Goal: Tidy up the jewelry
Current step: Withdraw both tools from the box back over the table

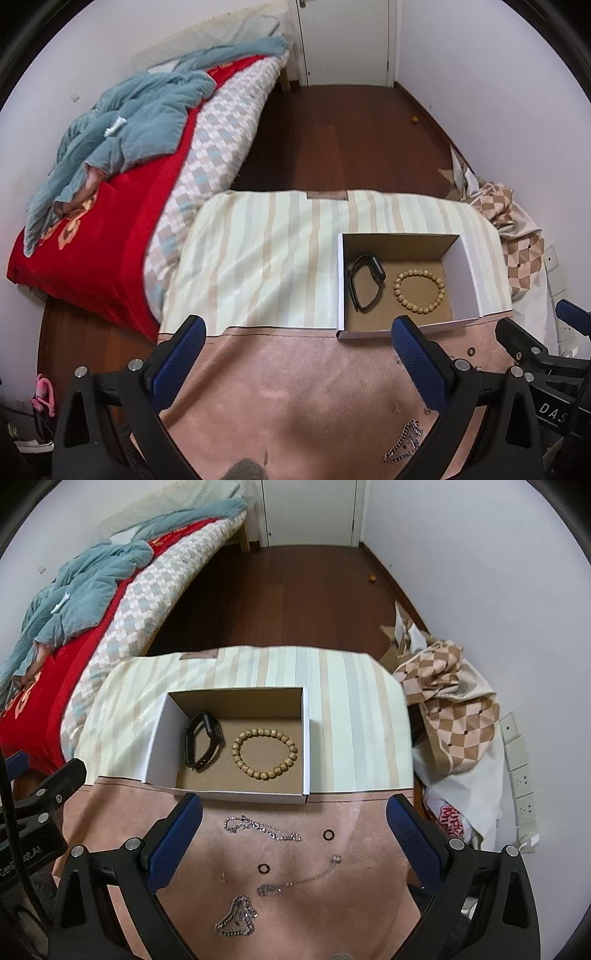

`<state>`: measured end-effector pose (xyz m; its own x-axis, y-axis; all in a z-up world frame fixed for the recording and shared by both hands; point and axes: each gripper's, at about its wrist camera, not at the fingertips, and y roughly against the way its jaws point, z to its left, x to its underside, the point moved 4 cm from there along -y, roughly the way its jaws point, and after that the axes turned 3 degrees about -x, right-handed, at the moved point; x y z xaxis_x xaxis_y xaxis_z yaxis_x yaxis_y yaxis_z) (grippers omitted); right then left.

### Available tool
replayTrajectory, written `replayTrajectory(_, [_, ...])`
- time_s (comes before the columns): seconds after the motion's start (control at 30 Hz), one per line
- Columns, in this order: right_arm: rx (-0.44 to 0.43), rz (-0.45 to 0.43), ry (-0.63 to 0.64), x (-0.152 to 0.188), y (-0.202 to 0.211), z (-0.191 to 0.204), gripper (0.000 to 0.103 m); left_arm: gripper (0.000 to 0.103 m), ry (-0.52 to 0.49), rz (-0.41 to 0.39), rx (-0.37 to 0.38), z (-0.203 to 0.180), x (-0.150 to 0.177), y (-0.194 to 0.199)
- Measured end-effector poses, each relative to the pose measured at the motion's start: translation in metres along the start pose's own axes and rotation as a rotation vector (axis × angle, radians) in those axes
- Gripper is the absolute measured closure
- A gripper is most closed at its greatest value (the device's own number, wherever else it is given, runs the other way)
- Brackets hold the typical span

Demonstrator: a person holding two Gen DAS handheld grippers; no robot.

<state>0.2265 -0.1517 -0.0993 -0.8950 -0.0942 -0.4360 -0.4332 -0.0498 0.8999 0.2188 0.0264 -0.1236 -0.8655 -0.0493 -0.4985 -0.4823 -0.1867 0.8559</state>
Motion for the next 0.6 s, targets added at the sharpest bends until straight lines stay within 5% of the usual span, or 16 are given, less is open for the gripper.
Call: replayTrajectory(0.6, [-0.017, -0.153, 0.017, 0.036, 0.11, 0.014, 0.002, 0.0, 0.058, -0.118, 0.008, 0.025, 0.035, 0.084])
